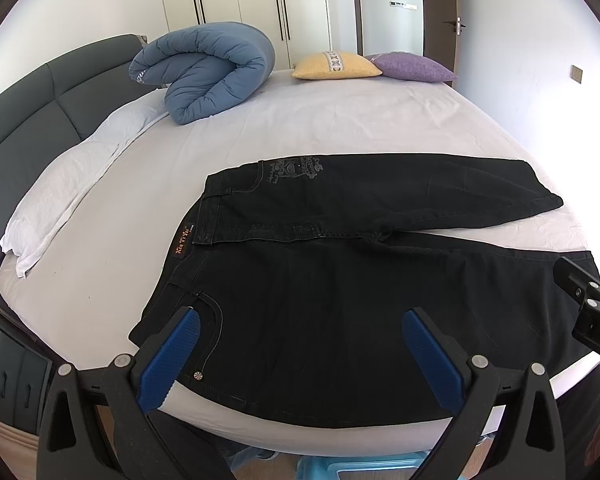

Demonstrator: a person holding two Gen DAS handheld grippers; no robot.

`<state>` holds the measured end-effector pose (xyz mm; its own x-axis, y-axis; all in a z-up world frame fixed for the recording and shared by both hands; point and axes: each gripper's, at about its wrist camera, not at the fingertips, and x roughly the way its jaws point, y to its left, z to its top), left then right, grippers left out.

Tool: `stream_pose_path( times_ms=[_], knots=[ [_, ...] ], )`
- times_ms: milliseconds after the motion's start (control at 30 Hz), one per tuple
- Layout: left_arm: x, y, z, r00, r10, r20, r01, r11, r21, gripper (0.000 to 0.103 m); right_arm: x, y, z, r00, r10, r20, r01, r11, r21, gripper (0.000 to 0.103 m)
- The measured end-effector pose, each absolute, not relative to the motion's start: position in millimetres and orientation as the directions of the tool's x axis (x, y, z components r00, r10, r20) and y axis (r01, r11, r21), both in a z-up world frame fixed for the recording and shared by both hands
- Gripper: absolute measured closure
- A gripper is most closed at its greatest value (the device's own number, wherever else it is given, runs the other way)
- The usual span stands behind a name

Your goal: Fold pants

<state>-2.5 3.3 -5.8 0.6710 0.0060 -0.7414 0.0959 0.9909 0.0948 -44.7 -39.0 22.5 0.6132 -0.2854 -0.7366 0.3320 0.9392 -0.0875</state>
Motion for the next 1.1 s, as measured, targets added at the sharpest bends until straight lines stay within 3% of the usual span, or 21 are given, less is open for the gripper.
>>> stream_pose_path(
  times_ms=[1100],
  knots=[
    [-2.9,6.1,-16.9,0.667,0.006,-0.745,0.094,0.991,0.092,0.0,-45.2,-36.3,8.9,0.612,-0.279,-0.74,0.325,0.942,-0.086,0.0]
  ],
)
